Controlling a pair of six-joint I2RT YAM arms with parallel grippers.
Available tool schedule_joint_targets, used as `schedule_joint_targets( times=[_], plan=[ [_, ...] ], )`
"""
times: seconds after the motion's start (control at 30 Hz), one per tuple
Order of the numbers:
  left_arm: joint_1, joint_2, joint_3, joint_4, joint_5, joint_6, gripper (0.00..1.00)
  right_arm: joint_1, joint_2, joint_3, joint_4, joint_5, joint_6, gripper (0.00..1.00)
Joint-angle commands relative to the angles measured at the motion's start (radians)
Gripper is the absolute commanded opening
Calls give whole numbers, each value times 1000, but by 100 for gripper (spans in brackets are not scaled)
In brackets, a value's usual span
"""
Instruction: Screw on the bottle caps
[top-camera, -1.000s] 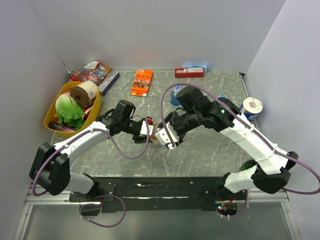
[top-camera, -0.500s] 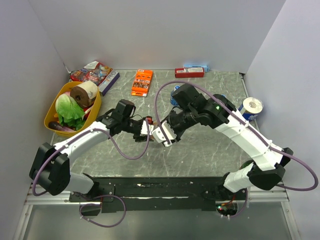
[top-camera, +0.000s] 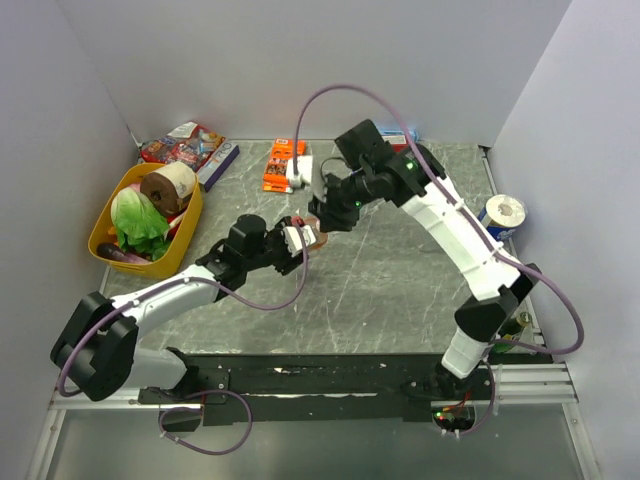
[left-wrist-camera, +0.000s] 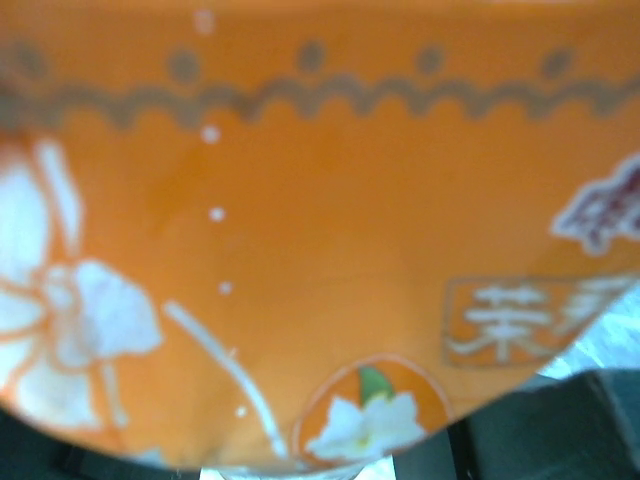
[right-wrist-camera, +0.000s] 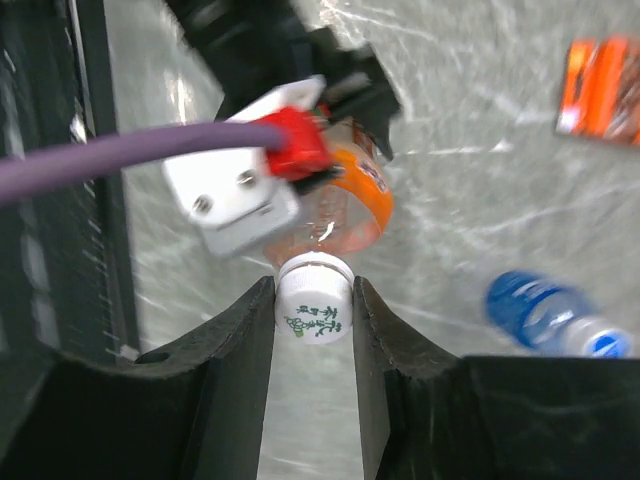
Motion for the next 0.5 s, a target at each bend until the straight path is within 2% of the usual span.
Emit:
schedule_joint_targets(
  times=[0.0,0.07,0.1,0.17,0.37,0.47],
  plan=[
    [-91,-31,45,409,-267,-142,1,-2,74,-7,1,-138,371,0],
    [-130,8,55,429,-339,-140,1,-2,78,-13,4,-144,431,0],
    [-139,25,83,409,-420,-140,1,-2,83,-15,4,-126,477,0],
    [-150,71,107,388,-473,-163,1,-16,90,-13,10,-131,528,0],
    [-148,105,83,363,-539,-172,1,-22,112,19,12,-149,573,0],
    [-148,95,69,346,-542,-162,1,-27,112,37,10,-111,576,0]
  ],
)
